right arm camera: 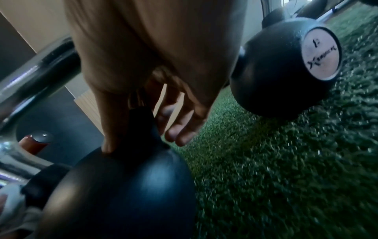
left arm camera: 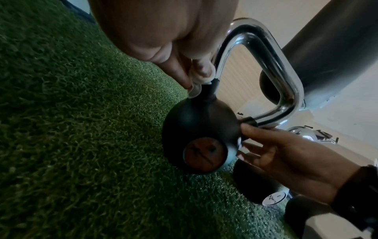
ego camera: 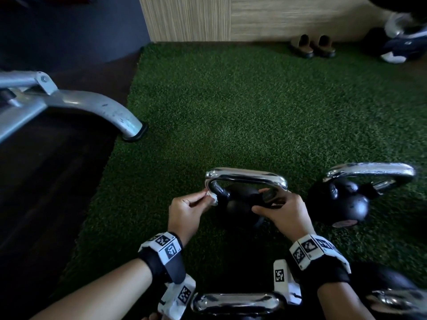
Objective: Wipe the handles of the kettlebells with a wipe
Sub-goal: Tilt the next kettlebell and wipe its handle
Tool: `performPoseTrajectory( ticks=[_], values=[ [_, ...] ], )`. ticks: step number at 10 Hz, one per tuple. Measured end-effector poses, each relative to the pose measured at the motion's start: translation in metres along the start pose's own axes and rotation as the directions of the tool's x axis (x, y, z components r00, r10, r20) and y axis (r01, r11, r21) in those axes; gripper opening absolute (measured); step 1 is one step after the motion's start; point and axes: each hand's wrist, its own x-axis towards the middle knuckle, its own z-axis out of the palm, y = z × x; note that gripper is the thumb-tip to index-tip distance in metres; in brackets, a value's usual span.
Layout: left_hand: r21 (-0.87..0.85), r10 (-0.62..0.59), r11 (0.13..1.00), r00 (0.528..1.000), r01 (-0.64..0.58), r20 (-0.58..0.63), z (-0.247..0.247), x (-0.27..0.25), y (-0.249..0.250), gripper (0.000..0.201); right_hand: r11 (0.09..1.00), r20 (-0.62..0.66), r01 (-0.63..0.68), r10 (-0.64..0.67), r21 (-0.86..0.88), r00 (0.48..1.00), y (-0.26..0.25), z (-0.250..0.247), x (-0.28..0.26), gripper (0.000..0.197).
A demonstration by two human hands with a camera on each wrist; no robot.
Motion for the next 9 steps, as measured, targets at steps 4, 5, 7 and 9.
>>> performPoseTrajectory(
  ticks=[4,5,7,9],
  values=[
    [0.009,-0.078,0.997,0.993,0.077,0.085,0.04,0.039,0.04,0.032,0.957,0.412,0.073,0.051,-0.28,0.91,-0.03,-0.031,-0.007,0.039],
    [0.116,-0.026,0.993,0.995,0.014,0.099,0.046,0.038,0.048,0.028,0.963,0.487,0.05,0.088,-0.265,0.869,-0.033,-0.027,-0.002,0.035],
    [0.403,0.124,0.904,0.99,-0.143,0.073,0.051,0.022,0.05,0.031,0.992,0.316,-0.123,0.109,0.025,0.942,-0.03,-0.005,0.023,0.068],
    [0.187,-0.111,0.979,0.985,0.086,0.129,0.049,0.047,0.066,0.013,0.968,0.298,-0.209,0.162,0.135,0.941,-0.017,0.015,0.018,0.061]
  ],
)
